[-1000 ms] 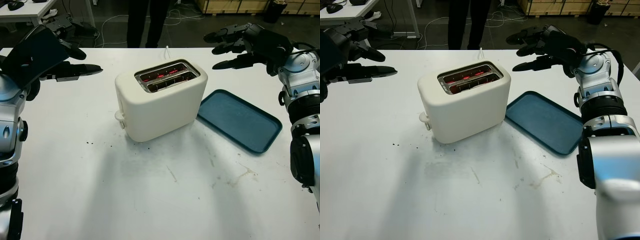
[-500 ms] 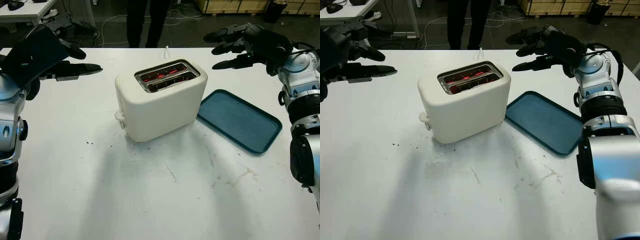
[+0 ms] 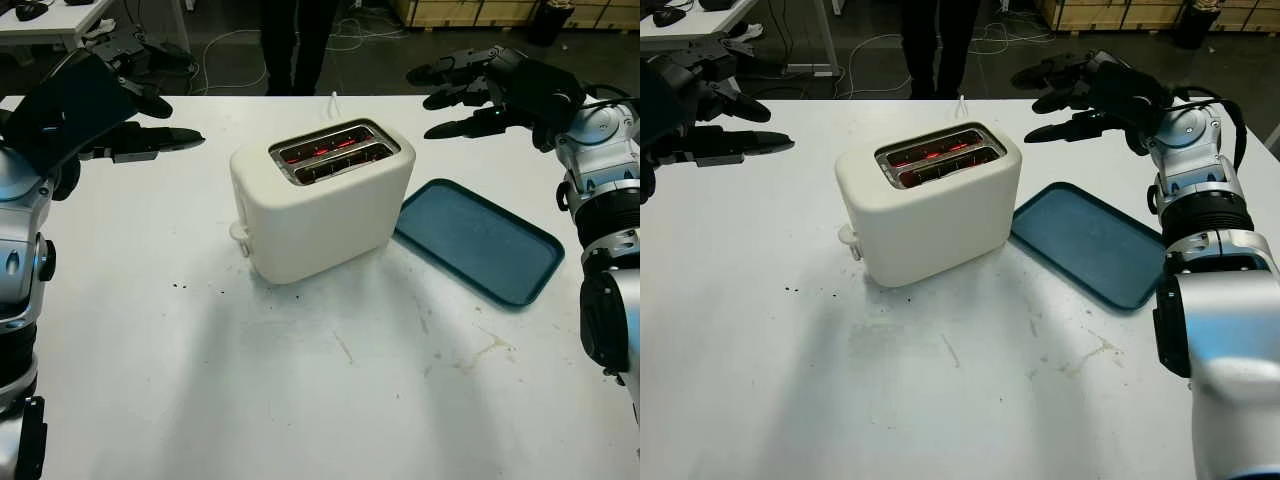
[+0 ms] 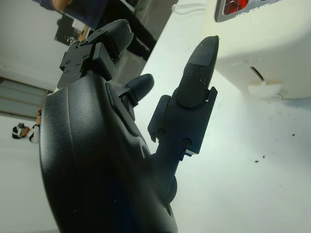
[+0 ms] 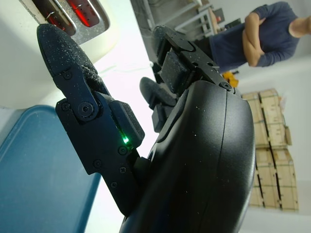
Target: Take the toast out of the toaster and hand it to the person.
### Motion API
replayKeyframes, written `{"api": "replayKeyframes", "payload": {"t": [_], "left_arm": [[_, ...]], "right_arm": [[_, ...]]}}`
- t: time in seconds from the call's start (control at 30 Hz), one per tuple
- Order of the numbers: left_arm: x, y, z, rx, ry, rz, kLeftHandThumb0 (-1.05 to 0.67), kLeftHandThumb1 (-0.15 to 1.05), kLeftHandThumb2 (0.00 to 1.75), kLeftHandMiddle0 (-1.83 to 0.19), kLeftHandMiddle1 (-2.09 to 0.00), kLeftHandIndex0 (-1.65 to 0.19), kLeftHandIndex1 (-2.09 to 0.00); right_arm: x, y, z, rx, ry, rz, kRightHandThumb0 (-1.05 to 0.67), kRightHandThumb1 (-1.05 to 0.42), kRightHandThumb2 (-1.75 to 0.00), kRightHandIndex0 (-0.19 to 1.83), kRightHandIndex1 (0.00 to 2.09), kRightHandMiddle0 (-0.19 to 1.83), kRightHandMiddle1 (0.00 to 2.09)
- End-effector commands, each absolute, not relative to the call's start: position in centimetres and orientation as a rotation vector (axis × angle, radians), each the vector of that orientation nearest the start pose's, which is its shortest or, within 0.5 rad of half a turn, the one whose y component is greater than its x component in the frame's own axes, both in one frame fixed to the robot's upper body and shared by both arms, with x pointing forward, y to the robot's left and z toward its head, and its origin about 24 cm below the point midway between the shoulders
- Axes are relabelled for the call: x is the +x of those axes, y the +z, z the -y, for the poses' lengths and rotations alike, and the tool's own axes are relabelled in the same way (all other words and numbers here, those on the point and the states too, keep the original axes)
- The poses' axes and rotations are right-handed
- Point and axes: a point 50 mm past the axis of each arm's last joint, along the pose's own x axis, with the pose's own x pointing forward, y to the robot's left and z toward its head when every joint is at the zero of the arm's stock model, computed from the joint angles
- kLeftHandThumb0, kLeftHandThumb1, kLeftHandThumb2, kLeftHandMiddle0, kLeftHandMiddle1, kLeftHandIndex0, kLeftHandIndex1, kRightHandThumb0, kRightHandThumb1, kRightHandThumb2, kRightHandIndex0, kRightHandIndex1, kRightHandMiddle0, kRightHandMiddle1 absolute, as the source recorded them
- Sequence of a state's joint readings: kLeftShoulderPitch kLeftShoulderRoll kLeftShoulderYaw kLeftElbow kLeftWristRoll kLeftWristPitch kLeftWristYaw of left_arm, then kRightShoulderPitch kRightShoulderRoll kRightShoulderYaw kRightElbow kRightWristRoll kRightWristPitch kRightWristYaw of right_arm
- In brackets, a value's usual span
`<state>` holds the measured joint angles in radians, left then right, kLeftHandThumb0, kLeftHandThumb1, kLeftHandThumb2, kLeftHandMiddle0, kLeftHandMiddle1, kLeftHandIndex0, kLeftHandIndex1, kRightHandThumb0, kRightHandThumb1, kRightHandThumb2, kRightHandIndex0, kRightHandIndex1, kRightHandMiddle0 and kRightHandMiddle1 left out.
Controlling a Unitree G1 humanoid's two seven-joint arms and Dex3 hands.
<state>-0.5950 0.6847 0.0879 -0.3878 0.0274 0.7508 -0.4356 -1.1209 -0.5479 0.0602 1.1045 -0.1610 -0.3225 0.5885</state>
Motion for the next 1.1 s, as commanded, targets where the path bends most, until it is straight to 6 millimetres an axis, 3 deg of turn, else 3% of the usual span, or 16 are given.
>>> {"api": "replayKeyframes", "payload": {"t": [0.0, 1.07], "left_arm": [[29.16, 26.53, -21.19, 0.662, -0.167, 0.181, -0.31, 0.79, 0.00, 0.00, -1.29, -0.09, -0.83], [29.25, 26.41, -21.19, 0.660, -0.164, 0.187, -0.32, 0.79, 0.00, 0.00, -1.31, -0.10, -0.85]], "right_arm": [[40.43, 22.24, 21.70, -0.703, 0.447, 0.163, -0.81, -0.71, 0.00, 0.34, 0.65, 0.63, 0.00], [40.40, 22.19, 21.80, -0.720, 0.441, 0.157, -0.78, -0.71, 0.00, 0.36, 0.58, 0.61, 0.00]]}}
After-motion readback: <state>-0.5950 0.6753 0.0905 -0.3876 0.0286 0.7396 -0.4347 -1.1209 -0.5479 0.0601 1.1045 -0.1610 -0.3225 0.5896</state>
